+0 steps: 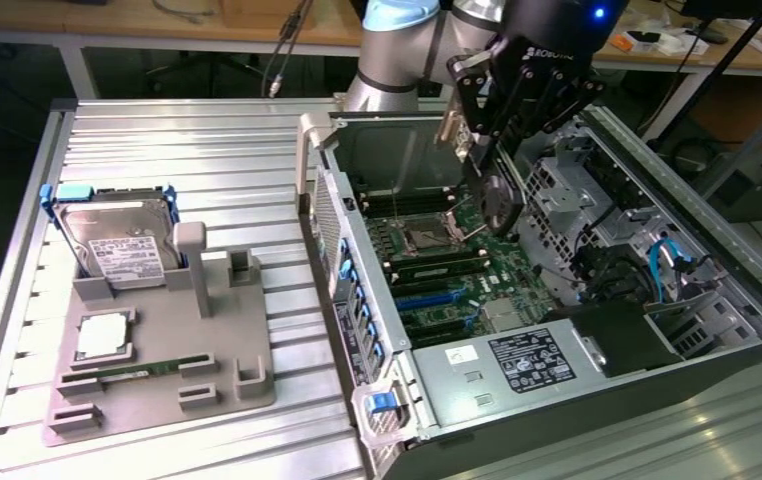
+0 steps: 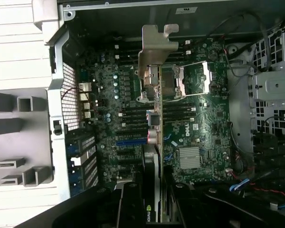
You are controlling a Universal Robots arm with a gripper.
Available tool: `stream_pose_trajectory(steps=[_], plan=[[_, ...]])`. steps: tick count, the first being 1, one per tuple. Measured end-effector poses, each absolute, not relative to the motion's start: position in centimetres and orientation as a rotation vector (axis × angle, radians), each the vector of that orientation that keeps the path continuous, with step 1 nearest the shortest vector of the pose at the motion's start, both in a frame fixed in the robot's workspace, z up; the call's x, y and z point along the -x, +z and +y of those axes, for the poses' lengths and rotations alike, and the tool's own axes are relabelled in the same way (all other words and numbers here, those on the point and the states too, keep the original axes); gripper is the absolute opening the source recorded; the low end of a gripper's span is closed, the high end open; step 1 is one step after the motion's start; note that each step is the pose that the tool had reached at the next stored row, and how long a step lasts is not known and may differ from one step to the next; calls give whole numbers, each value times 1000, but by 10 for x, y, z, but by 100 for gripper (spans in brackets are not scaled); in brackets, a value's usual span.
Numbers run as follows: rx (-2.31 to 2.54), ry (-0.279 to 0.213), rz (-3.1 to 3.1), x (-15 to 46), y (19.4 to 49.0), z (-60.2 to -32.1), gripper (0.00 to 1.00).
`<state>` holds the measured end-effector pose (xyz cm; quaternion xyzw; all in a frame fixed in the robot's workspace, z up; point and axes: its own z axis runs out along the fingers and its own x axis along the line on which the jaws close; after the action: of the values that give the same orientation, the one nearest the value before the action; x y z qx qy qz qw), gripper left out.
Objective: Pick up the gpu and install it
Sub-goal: 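Pick up the gpu and move the gpu toward the slot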
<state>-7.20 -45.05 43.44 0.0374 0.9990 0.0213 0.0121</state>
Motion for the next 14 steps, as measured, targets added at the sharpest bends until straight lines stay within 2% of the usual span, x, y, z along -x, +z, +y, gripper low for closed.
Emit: stream_pose_trajectory(steps=[14], plan=[[-117, 66, 3114, 63, 434, -450, 27]])
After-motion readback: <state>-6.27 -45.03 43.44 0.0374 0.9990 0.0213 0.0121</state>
